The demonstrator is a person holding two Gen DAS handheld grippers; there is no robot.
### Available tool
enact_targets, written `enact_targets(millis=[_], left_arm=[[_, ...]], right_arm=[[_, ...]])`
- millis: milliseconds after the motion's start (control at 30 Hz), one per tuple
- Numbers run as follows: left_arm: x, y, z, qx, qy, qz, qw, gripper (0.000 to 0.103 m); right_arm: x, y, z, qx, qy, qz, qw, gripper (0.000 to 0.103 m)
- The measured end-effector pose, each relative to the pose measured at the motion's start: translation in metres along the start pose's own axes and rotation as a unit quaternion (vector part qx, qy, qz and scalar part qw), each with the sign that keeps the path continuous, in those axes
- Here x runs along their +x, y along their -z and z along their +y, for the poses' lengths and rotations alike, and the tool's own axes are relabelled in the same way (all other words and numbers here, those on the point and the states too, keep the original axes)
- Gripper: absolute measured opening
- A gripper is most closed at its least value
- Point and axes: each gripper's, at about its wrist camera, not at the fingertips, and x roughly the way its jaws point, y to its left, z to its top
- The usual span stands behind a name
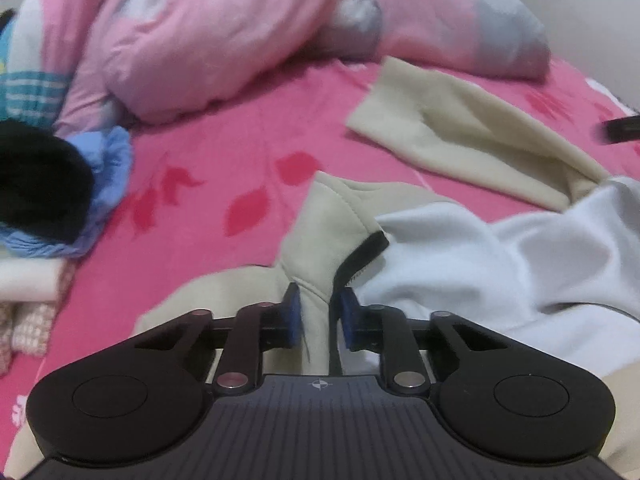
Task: Fold clothes
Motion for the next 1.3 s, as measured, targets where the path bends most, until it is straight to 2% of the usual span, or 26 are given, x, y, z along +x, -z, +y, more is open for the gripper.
enact_targets(millis=[33,67,100,133,167,267,300,367,433,500,567,600,667,700,733,767,833,867,900,933,1033,1067,1133,1200,1300], left_arm=[[-0.002,0.002,0.005,-0.005,-0.005,-0.006,1.0,0.012],[-0.006,0.004,0.01,-0.016,-0.008,-0.009,0.9998,0.012],[-0.01,0.006,0.016,-0.029,-0.01,-0.012,0.9995,0.012],[-0.013,0.008,0.022,-0.042,-0.013,-0.014,0.9989,0.011],[-0.018,0.011,0.028,-0.056,-0.014,-0.017,0.9982,0.011],[-0.04,0.022,0.041,-0.08,-0.017,-0.029,0.9963,0.01],[-0.046,0.025,0.045,-0.084,-0.018,-0.033,0.9957,0.009],[-0.059,0.034,0.055,-0.099,-0.029,-0.041,0.9939,0.008],[-0.069,0.042,0.068,-0.123,-0.026,-0.045,0.9911,0.008],[-0.076,0.051,0.079,-0.139,-0.019,-0.042,0.9892,0.008],[-0.081,0.059,0.087,-0.15,-0.005,-0.041,0.9879,0.008],[-0.084,0.063,0.089,-0.151,0.006,-0.041,0.9877,0.009],[-0.087,0.066,0.089,-0.146,0.021,-0.046,0.9879,0.01],[-0.088,0.067,0.09,-0.147,0.026,-0.05,0.9875,0.01],[-0.089,0.068,0.09,-0.149,0.03,-0.054,0.9869,0.01],[-0.09,0.068,0.091,-0.153,0.035,-0.06,0.9858,0.01],[-0.091,0.069,0.094,-0.165,0.047,-0.068,0.9828,0.012],[-0.091,0.07,0.095,-0.169,0.056,-0.07,0.9814,0.014],[-0.091,0.071,0.095,-0.172,0.062,-0.073,0.9804,0.021],[-0.092,0.073,0.096,-0.175,0.067,-0.075,0.9794,0.031],[-0.091,0.067,0.089,-0.156,0.088,-0.078,0.9807,0.046],[-0.09,0.064,0.086,-0.148,0.096,-0.077,0.9813,0.057],[-0.088,0.057,0.08,-0.132,0.111,-0.075,0.9821,0.087],[-0.081,0.047,0.067,-0.095,0.12,-0.072,0.9855,0.092],[-0.062,0.033,0.045,-0.033,0.088,-0.065,0.9935,0.094]], right_arm=[[0.024,-0.007,-0.001,0.005,-0.002,0.02,1.0,0.055],[0.04,-0.004,-0.006,0.013,-0.014,0.033,0.999,0.018],[0.049,-0.002,-0.011,0.033,-0.015,0.04,0.999,0.005],[0.058,0.0,-0.015,0.054,-0.015,0.046,0.997,0.006],[0.055,0.003,-0.019,0.063,-0.006,0.03,0.998,0.006],[0.01,0.009,-0.039,0.09,0.03,-0.065,0.993,0.005],[-0.011,0.013,-0.053,0.116,0.057,-0.093,0.987,0.005],[-0.039,0.022,-0.076,0.134,0.109,-0.109,0.979,0.006],[-0.054,0.033,-0.095,0.14,0.143,-0.071,0.977,0.009],[-0.068,0.042,-0.101,0.135,0.17,-0.036,0.976,0.017],[-0.089,0.048,-0.094,0.117,0.192,-0.032,0.974,0.041],[-0.1,0.049,-0.084,0.104,0.198,-0.049,0.973,0.042],[-0.12,0.048,-0.06,0.074,0.192,-0.093,0.974,0.05],[-0.126,0.045,-0.047,0.06,0.177,-0.112,0.976,0.051],[-0.126,0.043,-0.033,0.047,0.144,-0.125,0.98,0.052],[-0.12,0.04,-0.021,0.036,0.101,-0.121,0.987,0.052],[-0.088,0.037,0.012,0.005,0.013,-0.076,0.997,0.051],[-0.068,0.038,0.031,-0.014,-0.022,-0.055,0.998,0.049],[-0.048,0.041,0.052,-0.039,-0.058,-0.03,0.997,0.047],[-0.032,0.045,0.072,-0.06,-0.068,-0.012,0.996,0.045],[0.015,0.055,0.131,-0.124,-0.09,0.039,0.987,0.045],[0.022,0.056,0.135,-0.12,-0.086,0.041,0.988,0.046],[0.03,0.054,0.135,-0.1,-0.079,0.041,0.991,0.046],[0.033,0.047,0.122,-0.077,-0.086,0.037,0.993,0.046],[0.038,0.04,0.114,-0.063,-0.081,0.039,0.994,0.046]])
